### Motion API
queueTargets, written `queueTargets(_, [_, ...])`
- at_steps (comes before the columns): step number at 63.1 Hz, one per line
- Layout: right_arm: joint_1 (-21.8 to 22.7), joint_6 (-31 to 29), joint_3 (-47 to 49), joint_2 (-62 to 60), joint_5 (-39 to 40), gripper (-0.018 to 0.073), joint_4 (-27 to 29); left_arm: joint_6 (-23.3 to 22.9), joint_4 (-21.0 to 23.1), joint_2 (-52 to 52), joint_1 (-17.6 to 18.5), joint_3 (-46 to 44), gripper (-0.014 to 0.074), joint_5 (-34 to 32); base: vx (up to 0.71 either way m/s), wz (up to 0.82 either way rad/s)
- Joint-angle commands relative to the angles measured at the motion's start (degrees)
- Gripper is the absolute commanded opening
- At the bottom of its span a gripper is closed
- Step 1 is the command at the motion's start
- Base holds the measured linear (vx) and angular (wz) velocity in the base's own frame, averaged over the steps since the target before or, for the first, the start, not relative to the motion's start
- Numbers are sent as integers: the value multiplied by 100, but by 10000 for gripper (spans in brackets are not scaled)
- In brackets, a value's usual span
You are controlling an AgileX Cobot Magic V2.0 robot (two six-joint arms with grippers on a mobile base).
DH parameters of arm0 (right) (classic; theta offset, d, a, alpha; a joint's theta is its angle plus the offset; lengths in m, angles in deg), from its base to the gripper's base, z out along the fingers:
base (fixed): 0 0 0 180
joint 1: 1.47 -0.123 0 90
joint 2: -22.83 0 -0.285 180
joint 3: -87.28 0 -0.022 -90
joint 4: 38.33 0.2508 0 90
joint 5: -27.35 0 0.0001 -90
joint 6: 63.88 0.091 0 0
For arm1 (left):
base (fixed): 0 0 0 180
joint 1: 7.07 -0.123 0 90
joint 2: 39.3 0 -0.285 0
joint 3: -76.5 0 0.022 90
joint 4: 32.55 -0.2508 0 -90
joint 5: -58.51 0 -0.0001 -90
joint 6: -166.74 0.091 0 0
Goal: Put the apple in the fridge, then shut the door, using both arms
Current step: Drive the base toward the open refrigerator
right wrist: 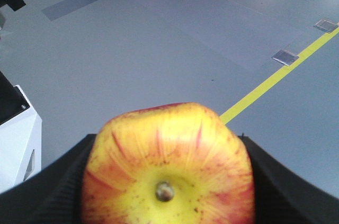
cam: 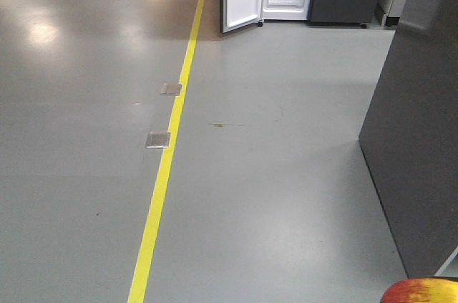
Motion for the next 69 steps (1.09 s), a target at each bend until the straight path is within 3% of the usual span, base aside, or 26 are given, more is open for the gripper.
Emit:
queueTargets(1, [-2,-52,161,45,342,415,203,-35,57,-88,-3,122,-6,-437,21,-12])
queueTargets(69, [-2,-52,161,45,342,415,203,-35,57,-88,-3,122,-6,-437,25,-5])
